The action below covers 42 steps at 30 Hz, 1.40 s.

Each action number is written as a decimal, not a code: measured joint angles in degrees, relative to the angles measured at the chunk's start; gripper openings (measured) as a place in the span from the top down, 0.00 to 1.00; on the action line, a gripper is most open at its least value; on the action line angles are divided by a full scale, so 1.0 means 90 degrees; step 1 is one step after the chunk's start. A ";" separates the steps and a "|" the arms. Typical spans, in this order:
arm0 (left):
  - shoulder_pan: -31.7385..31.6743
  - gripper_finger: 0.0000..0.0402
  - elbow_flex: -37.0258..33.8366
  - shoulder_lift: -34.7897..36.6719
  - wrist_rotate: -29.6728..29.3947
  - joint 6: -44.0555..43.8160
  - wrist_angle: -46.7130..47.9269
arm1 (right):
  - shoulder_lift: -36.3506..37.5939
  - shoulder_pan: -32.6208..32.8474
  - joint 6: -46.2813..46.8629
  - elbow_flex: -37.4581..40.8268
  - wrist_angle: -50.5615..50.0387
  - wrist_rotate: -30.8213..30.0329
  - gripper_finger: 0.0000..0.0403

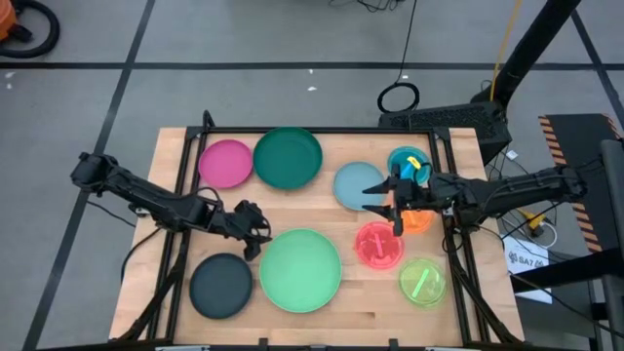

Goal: Stack plastic plates
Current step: Stack the light green plate on the dark green plate

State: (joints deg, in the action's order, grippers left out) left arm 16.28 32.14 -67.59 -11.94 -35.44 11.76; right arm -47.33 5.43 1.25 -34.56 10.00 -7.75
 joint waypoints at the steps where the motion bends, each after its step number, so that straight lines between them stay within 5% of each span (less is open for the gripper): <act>1: 0.0013 0.45 0.0000 -0.0070 -0.0017 0.0085 -0.0021 | 0.0002 0.0000 -0.0069 -0.0024 -0.0007 -0.0012 0.55; 12: 0.0099 0.44 0.0000 -0.0589 -0.0190 -0.0115 -0.0251 | 0.0001 -0.0007 -0.0856 -0.0215 -0.0002 -0.1176 0.55; 25: 0.0517 0.44 -0.0005 -0.0718 -0.1066 -0.1142 -0.0273 | 0.0000 -0.0007 -0.1241 -0.0215 -0.0005 -0.1154 0.55; 42: 0.0801 0.44 -0.0002 -0.1508 -0.1347 -0.0909 -0.0609 | 0.0000 -0.0007 -0.1097 -0.0215 -0.0141 -0.1137 0.55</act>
State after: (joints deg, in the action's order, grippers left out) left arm 23.49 32.12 -81.17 -24.07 -43.62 6.28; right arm -47.33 5.37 -8.62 -36.49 8.73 -17.98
